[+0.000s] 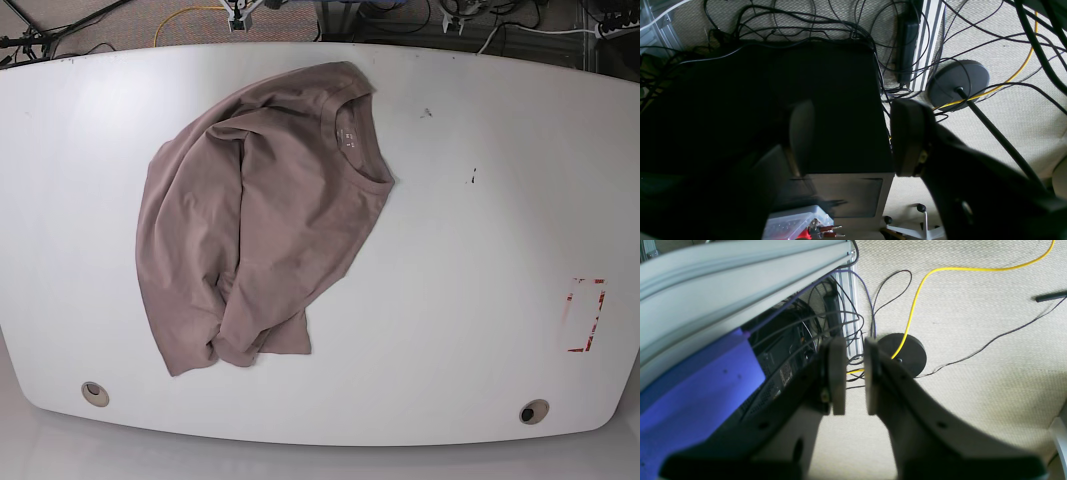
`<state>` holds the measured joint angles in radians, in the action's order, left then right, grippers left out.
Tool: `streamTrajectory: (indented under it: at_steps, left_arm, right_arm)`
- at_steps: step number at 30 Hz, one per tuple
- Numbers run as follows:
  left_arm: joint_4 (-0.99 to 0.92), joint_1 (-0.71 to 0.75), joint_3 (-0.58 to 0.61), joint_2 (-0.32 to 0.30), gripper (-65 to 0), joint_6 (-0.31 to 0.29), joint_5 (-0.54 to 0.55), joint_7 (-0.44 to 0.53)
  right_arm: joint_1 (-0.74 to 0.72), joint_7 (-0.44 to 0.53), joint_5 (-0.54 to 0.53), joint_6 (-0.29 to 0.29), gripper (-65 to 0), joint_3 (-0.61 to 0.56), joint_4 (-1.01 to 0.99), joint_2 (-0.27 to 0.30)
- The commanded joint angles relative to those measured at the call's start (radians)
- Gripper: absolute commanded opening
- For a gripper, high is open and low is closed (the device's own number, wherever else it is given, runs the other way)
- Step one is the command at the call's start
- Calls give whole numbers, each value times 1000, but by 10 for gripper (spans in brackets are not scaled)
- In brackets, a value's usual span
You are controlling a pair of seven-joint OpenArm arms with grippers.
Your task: Fold the T-shirt properly
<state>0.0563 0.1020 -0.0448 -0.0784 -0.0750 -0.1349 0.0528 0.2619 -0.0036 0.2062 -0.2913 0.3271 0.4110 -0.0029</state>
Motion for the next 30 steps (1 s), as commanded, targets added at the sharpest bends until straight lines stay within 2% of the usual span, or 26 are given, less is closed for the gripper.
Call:
streamTrajectory:
  at_steps: [1, 17, 22, 30]
  left_arm:
    - [10, 8, 9, -2, -319, 1, -1, 11]
    - [12, 8, 10, -2, -319, 1, -1, 14]
    - [6, 11, 10, -2, -319, 1, -1, 68]
    - [10, 29, 10, -2, -319, 1, -1, 77]
  right_arm:
    - [-8, 3, 6, -7, -556, -6, 4, 1]
    - [-8, 47, 6, -7, -556, -6, 2, 2]
    - [-8, 49, 8, -7, -556, -6, 2, 4]
    - [-8, 49, 8, -7, -556, -6, 2, 5]
